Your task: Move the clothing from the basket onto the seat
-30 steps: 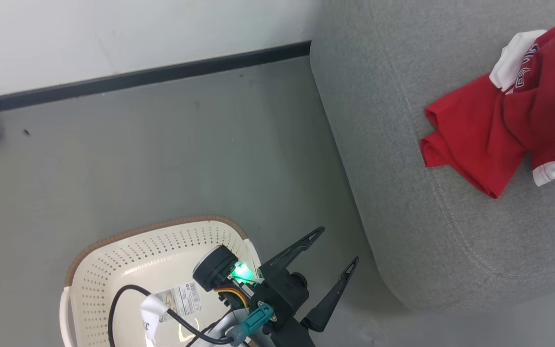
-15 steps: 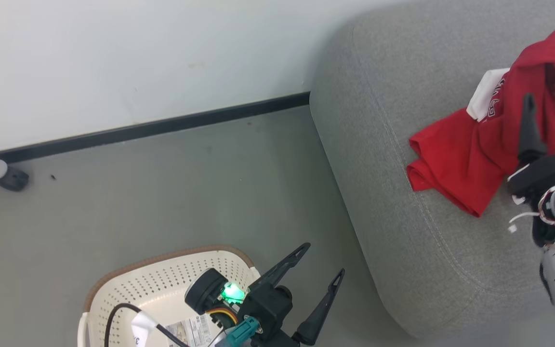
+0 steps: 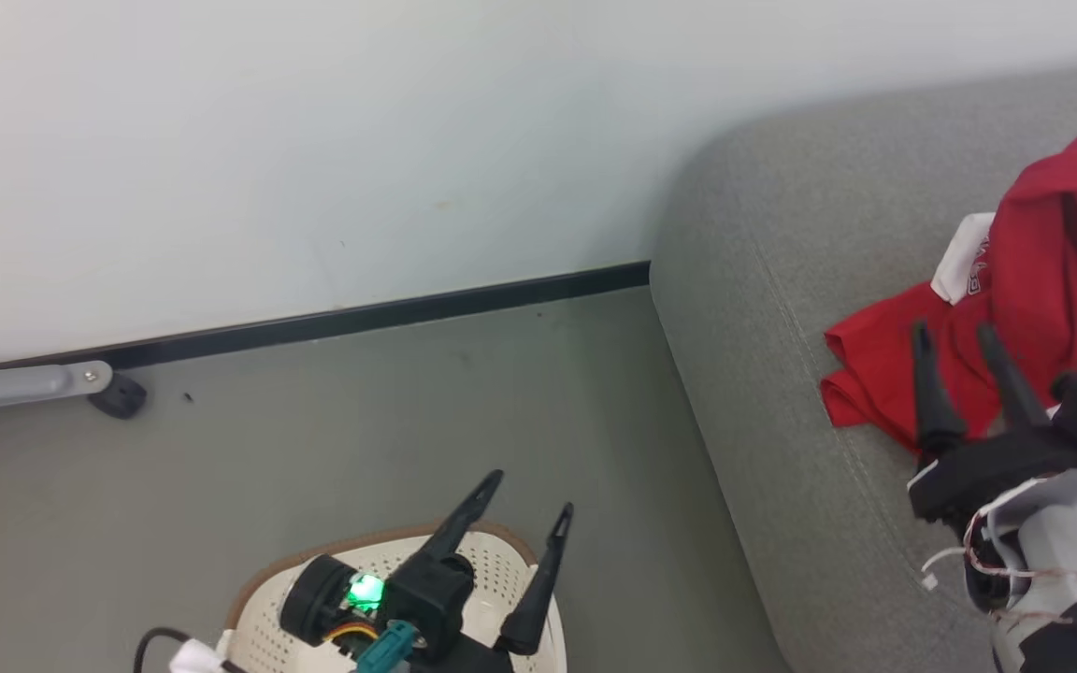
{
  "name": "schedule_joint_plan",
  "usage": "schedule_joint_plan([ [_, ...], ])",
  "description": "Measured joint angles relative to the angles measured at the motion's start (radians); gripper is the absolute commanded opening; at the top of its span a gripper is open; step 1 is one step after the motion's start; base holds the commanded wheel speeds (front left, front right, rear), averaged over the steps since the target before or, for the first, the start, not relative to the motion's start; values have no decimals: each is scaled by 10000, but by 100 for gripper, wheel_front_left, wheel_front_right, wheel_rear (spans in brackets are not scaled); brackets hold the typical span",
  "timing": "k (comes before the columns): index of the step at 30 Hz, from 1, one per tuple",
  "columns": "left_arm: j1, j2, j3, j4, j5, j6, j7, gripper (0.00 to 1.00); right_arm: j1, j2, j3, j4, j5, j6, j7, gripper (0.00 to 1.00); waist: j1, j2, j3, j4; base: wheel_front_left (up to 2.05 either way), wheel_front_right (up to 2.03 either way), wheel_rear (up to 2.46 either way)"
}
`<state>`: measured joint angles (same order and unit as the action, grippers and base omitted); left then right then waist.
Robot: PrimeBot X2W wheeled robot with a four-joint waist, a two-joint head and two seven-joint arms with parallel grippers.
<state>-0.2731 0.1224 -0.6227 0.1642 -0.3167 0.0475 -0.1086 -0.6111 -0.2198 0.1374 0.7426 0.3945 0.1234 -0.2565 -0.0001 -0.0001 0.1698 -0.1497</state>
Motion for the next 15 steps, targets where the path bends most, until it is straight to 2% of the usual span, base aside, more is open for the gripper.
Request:
schedule_joint_plan([
  [5,384,115,460,-107,-81,330,-105,100,831,174,232,-686,-184,2,0,100,-1,0,-340,303,0,0,0],
  [15,1046,389,1783,-142,-525,665,-357,100,2355,412,520,-1990,-458,0,0,100,0,0,-859,793,0,0,0],
])
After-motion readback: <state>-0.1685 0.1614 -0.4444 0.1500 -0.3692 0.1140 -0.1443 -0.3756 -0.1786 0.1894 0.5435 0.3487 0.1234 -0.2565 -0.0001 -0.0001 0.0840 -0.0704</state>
